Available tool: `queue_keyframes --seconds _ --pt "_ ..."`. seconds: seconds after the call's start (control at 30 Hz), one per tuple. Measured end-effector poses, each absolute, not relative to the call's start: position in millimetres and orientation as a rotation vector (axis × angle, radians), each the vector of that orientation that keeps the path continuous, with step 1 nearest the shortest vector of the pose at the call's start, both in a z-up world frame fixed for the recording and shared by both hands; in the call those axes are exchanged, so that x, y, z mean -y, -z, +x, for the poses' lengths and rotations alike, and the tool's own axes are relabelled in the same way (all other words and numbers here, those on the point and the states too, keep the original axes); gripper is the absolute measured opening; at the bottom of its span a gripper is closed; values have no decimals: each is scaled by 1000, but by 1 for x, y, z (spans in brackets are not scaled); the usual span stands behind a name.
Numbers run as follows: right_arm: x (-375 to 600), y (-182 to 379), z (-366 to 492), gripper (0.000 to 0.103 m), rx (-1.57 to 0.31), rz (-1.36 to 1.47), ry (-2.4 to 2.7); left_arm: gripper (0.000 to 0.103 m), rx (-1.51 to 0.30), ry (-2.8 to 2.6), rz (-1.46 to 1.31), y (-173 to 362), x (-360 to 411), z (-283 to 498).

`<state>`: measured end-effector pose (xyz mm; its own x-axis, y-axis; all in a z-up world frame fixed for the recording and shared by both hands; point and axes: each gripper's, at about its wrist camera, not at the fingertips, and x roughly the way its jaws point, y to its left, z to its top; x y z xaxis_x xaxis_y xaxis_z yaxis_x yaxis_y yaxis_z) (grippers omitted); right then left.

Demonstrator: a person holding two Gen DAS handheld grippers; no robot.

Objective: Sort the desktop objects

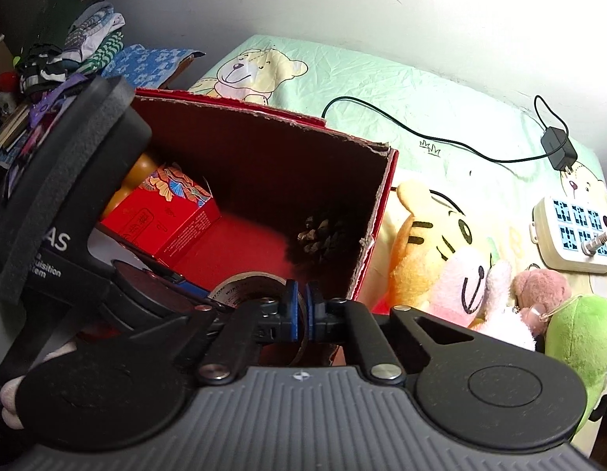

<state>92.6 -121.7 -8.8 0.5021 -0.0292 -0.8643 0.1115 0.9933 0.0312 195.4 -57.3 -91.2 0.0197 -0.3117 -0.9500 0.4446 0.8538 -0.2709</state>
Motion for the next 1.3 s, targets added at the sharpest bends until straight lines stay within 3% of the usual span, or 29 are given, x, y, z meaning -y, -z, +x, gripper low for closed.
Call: queue_keyframes --seconds 1.3 --pt "133 8 81 0 -961 185 103 15 -1370 611 238 90 69 183"
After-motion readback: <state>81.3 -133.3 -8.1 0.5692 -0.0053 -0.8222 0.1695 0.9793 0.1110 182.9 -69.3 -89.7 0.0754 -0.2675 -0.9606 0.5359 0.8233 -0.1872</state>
